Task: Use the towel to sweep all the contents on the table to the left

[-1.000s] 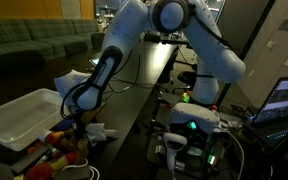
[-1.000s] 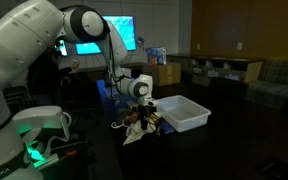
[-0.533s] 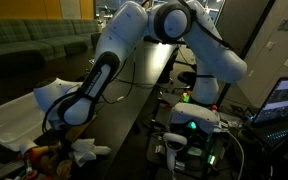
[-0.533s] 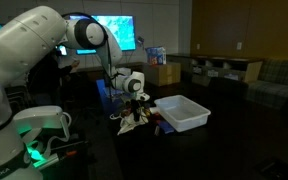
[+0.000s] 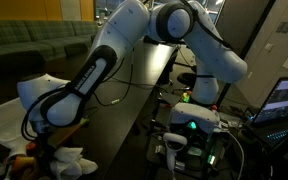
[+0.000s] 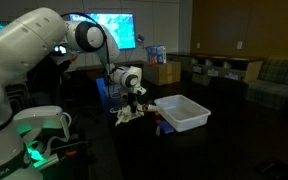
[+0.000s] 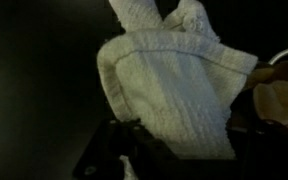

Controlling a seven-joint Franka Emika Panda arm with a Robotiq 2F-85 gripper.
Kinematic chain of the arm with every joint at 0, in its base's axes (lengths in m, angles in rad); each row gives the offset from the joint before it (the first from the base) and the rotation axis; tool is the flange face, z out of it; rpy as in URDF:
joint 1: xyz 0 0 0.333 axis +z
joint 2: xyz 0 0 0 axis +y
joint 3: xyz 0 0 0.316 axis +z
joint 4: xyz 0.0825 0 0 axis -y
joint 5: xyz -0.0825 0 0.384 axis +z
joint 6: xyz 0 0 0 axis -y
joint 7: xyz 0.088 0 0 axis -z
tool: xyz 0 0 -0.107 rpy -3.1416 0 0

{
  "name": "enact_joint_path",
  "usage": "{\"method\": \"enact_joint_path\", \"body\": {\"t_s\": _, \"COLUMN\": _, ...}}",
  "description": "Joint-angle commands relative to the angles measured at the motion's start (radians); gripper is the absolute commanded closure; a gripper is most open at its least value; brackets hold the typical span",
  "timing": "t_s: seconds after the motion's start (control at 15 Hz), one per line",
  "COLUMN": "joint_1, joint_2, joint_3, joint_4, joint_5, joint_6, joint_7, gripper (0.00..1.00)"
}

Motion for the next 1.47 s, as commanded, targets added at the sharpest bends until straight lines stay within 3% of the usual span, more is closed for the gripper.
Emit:
{"method": "enact_joint_path", "body": {"t_s": 0.0, "joint_1": -0.050, "joint_2": -0.056, "joint_3": 0.027, "joint_4": -0.019, "joint_5": 0.050, "joint_6": 0.004, "joint_7": -0.061, "gripper": 0.97}}
{"method": "enact_joint_path", "body": {"t_s": 0.47, "joint_1": -0.177, "joint_2": -0.172, "joint_3": 0.009, "joint_4": -0.145, "joint_5": 0.047, "joint_6": -0.060, "joint_7": -0.243, "gripper": 0.97}}
{"method": "enact_joint_path", "body": {"t_s": 0.8, "joint_1": -0.266, "joint_2": -0.263, "joint_3": -0.075, "joint_4": -0.280, "joint_5": 0.008, "joint_6": -0.068, "joint_7": -0.301, "gripper": 0.97}}
{"method": "enact_joint_path", "body": {"t_s": 1.07, "joint_1": -0.286, "joint_2": -0.264, "joint_3": -0.180, "joint_4": -0.315, "joint_5": -0.085, "joint_6": -0.054, "joint_7": -0.286, "gripper": 0.97}}
{"method": "enact_joint_path", "body": {"t_s": 1.4, "joint_1": -0.248, "joint_2": -0.169, "joint_3": -0.315, "joint_4": -0.281, "joint_5": -0.275, "joint_6": 0.039, "joint_7": -0.180, "gripper": 0.97}}
